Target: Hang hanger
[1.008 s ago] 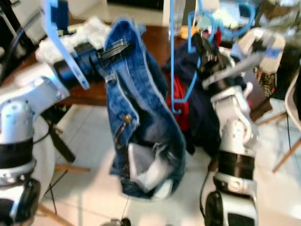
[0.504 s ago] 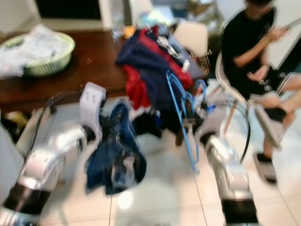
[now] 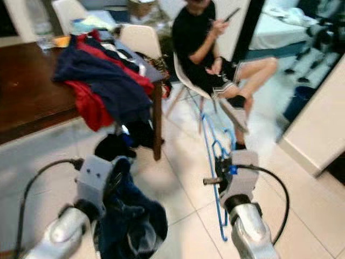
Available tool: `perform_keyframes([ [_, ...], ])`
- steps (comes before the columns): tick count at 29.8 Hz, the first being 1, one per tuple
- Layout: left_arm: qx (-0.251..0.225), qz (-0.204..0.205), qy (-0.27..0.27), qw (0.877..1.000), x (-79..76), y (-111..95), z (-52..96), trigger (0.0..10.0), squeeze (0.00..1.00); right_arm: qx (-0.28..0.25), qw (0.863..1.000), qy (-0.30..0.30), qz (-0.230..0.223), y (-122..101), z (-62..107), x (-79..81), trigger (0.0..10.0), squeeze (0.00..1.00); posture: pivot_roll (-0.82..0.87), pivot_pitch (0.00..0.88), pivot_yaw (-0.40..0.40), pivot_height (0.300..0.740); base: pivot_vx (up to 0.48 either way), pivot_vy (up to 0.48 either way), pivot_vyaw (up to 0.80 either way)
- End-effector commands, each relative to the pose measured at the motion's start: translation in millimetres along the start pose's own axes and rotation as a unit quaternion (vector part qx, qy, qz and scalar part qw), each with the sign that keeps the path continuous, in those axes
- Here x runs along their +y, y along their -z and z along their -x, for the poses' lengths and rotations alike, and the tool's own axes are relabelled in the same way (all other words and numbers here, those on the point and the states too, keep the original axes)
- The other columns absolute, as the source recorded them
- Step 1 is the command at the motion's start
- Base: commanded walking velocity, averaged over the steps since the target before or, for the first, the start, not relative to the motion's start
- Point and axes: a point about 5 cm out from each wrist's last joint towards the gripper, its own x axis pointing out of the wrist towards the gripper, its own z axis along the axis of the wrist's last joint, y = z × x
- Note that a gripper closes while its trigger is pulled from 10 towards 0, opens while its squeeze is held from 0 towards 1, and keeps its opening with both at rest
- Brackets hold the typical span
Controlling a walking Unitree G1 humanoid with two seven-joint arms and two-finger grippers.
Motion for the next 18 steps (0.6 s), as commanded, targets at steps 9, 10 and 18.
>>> perform_keyframes([
  [9,-0.06,-0.058,-0.021,0.996,-5.6,-16.0,-10.0,8.9,0.0,0.013,1.0,-0.007,-0.008,4.6,-1.6,6.0,10.0,0.0,0.06,0.182,-0.092,0.74,0.0,0.0,-0.8],
  [10,-0.065,-0.056,-0.023,0.996,-5.7,-17.1,-9.7,9.4,0.0,0.012,1.0,-0.006,-0.009,4.1,-2.3,7.0,10.0,0.0,0.05,0.189,-0.091,0.74,0.0,0.0,-0.8],
  [18,-0.073,-0.031,-0.018,0.997,-6.7,-17.1,-5.1,9.5,0.0,0.015,1.0,-0.009,-0.018,2.5,0.8,9.9,10.0,0.0,0.05,0.201,-0.083,0.74,0.0,0.0,-0.8],
])
